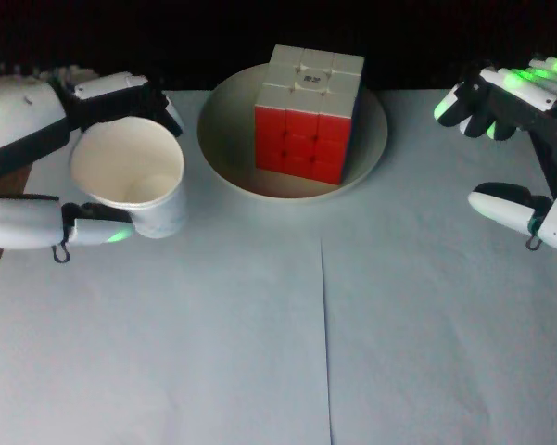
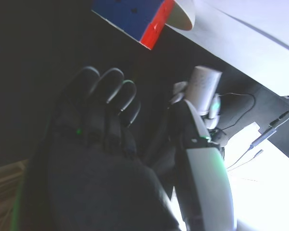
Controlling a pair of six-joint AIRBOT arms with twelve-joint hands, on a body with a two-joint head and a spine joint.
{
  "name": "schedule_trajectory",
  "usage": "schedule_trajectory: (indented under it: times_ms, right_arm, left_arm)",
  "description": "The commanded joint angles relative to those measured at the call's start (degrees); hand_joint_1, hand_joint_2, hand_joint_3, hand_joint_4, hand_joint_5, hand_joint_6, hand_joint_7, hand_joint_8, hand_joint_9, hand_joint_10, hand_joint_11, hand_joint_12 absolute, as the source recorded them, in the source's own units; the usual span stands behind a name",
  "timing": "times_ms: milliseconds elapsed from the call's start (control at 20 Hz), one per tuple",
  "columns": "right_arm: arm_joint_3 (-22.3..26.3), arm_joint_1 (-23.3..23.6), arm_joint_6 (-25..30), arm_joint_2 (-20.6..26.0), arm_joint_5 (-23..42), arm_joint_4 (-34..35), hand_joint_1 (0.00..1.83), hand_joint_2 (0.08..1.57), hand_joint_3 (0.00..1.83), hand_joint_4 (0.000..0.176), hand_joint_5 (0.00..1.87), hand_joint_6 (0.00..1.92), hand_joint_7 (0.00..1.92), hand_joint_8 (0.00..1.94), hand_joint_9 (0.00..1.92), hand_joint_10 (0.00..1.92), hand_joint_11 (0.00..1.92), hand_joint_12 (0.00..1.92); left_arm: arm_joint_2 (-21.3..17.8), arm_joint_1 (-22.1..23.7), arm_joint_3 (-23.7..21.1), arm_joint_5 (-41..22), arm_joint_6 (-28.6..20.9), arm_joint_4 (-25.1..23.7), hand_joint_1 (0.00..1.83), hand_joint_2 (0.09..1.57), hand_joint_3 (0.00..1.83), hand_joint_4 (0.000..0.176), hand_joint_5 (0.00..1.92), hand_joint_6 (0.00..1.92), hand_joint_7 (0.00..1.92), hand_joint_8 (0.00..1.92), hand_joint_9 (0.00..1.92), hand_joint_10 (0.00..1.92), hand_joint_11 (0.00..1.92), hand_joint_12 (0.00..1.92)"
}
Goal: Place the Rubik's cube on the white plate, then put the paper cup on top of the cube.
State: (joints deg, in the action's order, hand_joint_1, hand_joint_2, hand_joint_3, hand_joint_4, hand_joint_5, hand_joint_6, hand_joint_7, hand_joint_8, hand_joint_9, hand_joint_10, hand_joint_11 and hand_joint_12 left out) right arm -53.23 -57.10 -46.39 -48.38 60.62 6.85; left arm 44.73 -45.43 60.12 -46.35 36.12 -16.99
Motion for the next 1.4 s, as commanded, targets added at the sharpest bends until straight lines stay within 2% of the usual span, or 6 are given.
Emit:
schedule_trajectory:
  times_ms: [0, 250, 600, 700, 800, 1350]
  right_arm:
    - [-0.30, 0.22, 0.18, -0.09, 7.26, 0.24, 0.79, 1.29, 0.00, 0.000, 0.04, 1.15, 0.25, 1.42, 0.25, 1.52, 0.01, 1.89]
    - [-0.42, -0.03, 0.18, -0.31, 7.26, 0.57, 0.79, 1.29, 0.00, 0.000, 0.03, 1.14, 0.24, 1.55, 0.19, 1.43, 0.00, 1.73]
    - [-0.65, -0.29, 0.18, -0.67, 7.28, 0.85, 0.85, 1.26, 0.00, 0.000, 0.04, 1.18, 0.16, 1.39, 0.18, 1.52, 0.00, 1.90]
    - [-0.65, -0.42, 0.18, -0.70, 7.28, 0.87, 0.84, 1.28, 0.00, 0.000, 0.03, 1.18, 0.13, 1.37, 0.15, 1.52, 0.00, 1.84]
    - [-0.65, -0.58, 0.18, -0.76, 7.28, 0.96, 0.82, 1.30, 0.01, 0.000, 0.02, 1.17, 0.14, 1.30, 0.16, 1.50, 0.00, 1.82]
    - [-0.80, -0.68, 0.18, -1.14, 7.29, 1.18, 0.81, 1.29, 0.00, 0.000, 0.02, 1.17, 0.20, 1.39, 0.15, 1.47, 0.00, 1.85]
  left_arm:
    - [0.10, 1.79, 0.60, -6.17, -1.09, 1.29, 1.08, 1.15, 0.00, 0.037, 0.22, 1.15, 0.25, 1.33, 0.23, 1.56, 0.17, 1.82]
    - [3.04, 12.90, 4.80, 2.20, -9.48, -9.59, 0.93, 1.22, 0.01, 0.120, 0.14, 1.30, 0.21, 1.34, 0.19, 1.49, 0.09, 1.80]
    - [9.07, 23.87, 10.98, 8.38, -16.09, -17.78, 1.06, 1.12, 0.00, 0.021, 0.31, 1.26, 0.36, 1.37, 0.33, 1.51, 0.27, 1.83]
    - [10.35, 25.32, 12.27, 8.62, -17.09, -18.37, 0.98, 1.13, 0.00, 0.112, 0.26, 1.31, 0.31, 1.39, 0.29, 1.51, 0.24, 1.84]
    - [11.98, 27.11, 13.95, 8.85, -19.22, -19.92, 1.09, 1.13, 0.00, 0.000, 0.32, 1.20, 0.34, 1.35, 0.32, 1.54, 0.25, 1.91]
    - [23.26, 30.04, 23.25, 9.87, -21.14, -14.41, 1.11, 1.14, 0.00, 0.022, 0.31, 1.37, 0.19, 1.50, 0.11, 1.69, 0.10, 1.92]
